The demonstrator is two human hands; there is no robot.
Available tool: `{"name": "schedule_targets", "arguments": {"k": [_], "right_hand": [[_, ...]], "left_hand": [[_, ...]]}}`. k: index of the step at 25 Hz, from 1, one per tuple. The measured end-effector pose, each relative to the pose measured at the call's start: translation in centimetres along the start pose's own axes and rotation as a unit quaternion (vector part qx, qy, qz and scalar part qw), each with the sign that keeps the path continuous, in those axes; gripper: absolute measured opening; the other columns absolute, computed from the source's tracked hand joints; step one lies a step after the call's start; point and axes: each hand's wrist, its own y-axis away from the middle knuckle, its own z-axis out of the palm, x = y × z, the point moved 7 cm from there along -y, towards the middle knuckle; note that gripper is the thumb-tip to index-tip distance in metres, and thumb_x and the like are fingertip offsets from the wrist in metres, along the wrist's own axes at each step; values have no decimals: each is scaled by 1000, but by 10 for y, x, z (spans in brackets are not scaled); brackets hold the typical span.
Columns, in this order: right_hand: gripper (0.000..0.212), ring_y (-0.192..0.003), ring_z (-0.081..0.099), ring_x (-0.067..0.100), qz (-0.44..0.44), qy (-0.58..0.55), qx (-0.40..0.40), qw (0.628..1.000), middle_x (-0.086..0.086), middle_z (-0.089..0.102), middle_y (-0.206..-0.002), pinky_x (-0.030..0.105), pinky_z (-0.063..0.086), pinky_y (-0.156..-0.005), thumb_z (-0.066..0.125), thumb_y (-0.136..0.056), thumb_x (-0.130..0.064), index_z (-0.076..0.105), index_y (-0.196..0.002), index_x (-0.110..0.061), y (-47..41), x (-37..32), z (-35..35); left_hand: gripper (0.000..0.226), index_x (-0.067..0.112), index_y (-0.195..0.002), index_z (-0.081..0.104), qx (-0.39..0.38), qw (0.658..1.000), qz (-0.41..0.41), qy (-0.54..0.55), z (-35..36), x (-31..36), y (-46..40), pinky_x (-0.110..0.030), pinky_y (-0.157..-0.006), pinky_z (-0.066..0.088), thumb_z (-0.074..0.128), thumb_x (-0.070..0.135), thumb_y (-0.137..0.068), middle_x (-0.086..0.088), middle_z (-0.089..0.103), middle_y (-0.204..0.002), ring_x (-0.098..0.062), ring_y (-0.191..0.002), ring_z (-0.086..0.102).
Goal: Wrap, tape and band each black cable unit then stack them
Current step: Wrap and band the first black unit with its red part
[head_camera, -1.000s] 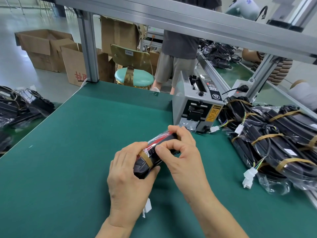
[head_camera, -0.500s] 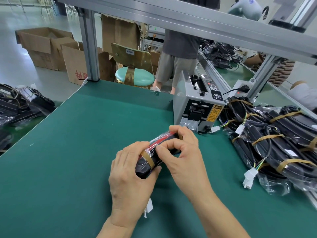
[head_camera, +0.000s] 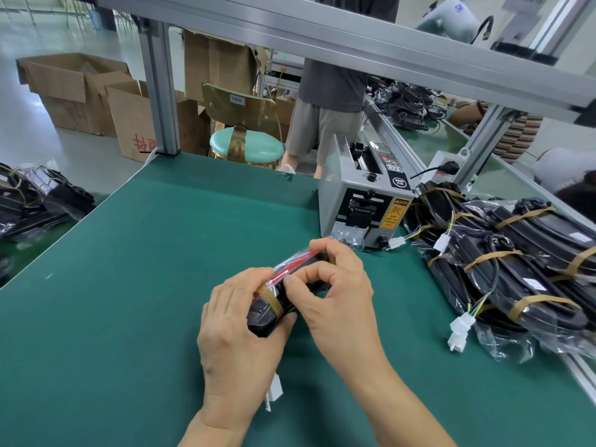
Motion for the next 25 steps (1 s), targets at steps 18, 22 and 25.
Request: {"name": "schedule_targets", "arguments": {"k": [18, 22, 25], "right_hand": [[19, -129, 29, -5, -3, -21, -15, 1000, -26, 44, -122, 42, 23, -113, 70, -79, -19, 66, -60, -19, -3, 2, 3], [16, -128, 33, -2, -10, -13, 9, 1000, -21, 47, -121, 43, 24, -113, 72, -76, -17, 65, -61, -20, 1, 0, 4], [17, -123, 41, 5, -11, -40, 32, 999, -18, 49, -117, 41, 32, -108, 72, -74, -14, 63, -84, -24, 1, 1, 2]], "left_hand": [[64, 17, -106, 64, 2, 1000, 5, 0, 0, 0, -1, -48, -76, 50, 89, 2, -50, 7, 63, -104, -22, -95, 58], [62, 17, -106, 65, 4, 1000, 10, -4, 1, 0, 1, -47, -75, 50, 89, 1, -50, 8, 63, -103, -21, -93, 58], [61, 17, -105, 65, 6, 1000, 13, -7, 2, 0, 1, -48, -75, 50, 88, 2, -51, 8, 63, -103, -22, -91, 59]]}}
